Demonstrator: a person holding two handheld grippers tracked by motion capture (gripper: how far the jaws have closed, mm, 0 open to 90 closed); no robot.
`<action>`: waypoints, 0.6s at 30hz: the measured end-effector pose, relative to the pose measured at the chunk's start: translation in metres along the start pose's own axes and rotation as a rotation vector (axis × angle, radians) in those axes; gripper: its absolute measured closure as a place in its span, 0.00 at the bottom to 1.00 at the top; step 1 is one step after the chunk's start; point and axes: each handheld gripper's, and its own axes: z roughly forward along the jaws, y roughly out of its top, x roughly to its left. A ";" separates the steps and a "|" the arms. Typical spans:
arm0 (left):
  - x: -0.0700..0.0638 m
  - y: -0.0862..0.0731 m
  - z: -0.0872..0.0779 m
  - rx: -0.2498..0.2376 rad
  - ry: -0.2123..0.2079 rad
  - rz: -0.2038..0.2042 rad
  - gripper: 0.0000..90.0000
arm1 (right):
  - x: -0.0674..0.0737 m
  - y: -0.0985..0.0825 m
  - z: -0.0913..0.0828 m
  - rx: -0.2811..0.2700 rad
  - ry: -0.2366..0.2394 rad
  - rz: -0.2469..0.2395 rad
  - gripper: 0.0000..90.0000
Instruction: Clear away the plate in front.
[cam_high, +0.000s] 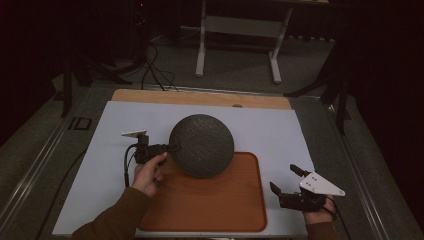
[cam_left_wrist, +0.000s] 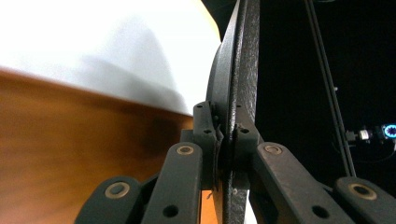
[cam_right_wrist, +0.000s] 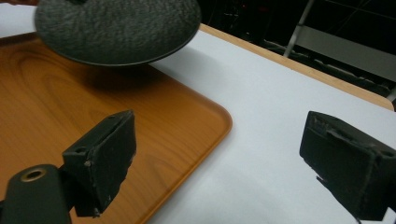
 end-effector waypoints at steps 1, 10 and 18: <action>0.001 -0.006 -0.005 0.009 0.001 0.009 0.95 | 0.000 0.000 0.000 0.001 0.000 0.001 0.12; 0.005 -0.039 -0.018 0.070 0.049 0.034 0.95 | 0.001 0.000 0.001 0.002 -0.001 -0.001 0.12; 0.012 -0.058 -0.021 0.134 0.062 0.036 0.95 | 0.000 0.000 0.000 0.002 -0.002 0.000 0.12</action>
